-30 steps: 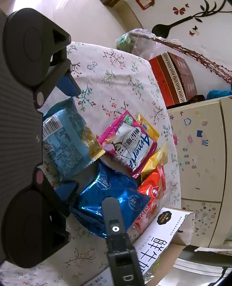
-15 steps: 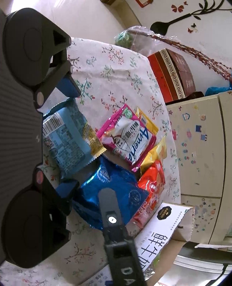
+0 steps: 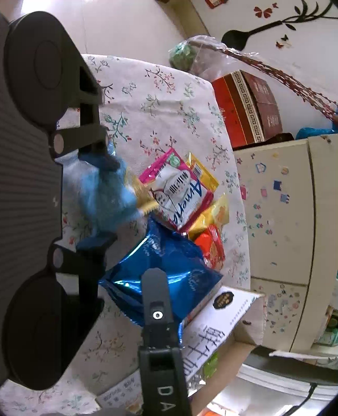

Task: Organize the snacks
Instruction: 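Grasp the light-blue packet with the left tool while the right tool grasps the blue packet, then lift the light-blue packet with the left tool while the right tool lifts the blue packet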

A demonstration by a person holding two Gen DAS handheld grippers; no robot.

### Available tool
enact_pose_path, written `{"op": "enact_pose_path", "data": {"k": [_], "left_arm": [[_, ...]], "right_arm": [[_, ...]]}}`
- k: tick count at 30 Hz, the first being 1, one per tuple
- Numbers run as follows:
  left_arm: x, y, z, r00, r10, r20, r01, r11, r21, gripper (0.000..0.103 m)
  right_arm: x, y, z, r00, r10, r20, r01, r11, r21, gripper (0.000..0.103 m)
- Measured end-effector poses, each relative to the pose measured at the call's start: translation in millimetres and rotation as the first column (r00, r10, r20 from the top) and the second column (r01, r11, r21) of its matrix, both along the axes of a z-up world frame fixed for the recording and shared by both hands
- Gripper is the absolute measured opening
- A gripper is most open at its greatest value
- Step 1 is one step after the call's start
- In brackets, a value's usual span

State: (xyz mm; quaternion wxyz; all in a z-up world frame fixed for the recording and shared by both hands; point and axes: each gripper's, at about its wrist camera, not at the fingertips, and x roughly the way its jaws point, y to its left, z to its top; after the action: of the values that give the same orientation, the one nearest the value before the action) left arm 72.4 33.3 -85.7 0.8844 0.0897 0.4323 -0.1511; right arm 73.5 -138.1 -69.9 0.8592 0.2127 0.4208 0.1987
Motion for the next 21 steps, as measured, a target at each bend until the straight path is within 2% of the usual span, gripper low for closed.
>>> {"op": "enact_pose_path", "data": {"k": [5,7,9,10,12,14,15,21], "left_arm": [[-9,-2,10,1.000,-0.003,0.010,0.003,1.000,-0.009,0.052],[-11,3,11,1.000,-0.001,0.006,0.001,0.999,-0.041,0.055],[-11,8,13,1.000,0.005,0.018,-0.004,0.999,-0.053,0.074],[-11,11,14,0.999,0.024,0.032,-0.022,0.998,-0.053,0.077],[-7,19,14,0.996,0.085,0.029,-0.083,0.994,-0.073,0.091],[0,24,12,0.988,0.156,0.019,-0.154,0.983,-0.100,0.094],[2,25,11,0.986,0.164,0.013,-0.162,0.981,-0.107,0.094],[9,5,-3,0.989,0.142,-0.036,-0.144,0.989,-0.039,0.098]], "right_arm": [[-10,-8,12,1.000,-0.013,0.019,0.013,1.000,0.004,0.044],[-15,-14,16,0.999,-0.030,0.015,0.030,1.000,0.001,0.044],[-21,-21,20,0.999,-0.047,0.005,0.047,0.999,0.002,0.044],[-25,-24,23,0.999,-0.054,0.001,0.054,0.999,0.003,0.044],[-33,-28,30,0.998,-0.059,0.002,0.059,0.998,-0.005,0.044],[-39,-29,36,0.999,-0.054,0.006,0.054,0.998,-0.016,0.044],[-43,-30,39,0.999,-0.050,0.008,0.050,0.999,-0.017,0.044],[-51,-31,52,1.000,-0.019,0.019,0.019,1.000,0.007,0.044]]}}
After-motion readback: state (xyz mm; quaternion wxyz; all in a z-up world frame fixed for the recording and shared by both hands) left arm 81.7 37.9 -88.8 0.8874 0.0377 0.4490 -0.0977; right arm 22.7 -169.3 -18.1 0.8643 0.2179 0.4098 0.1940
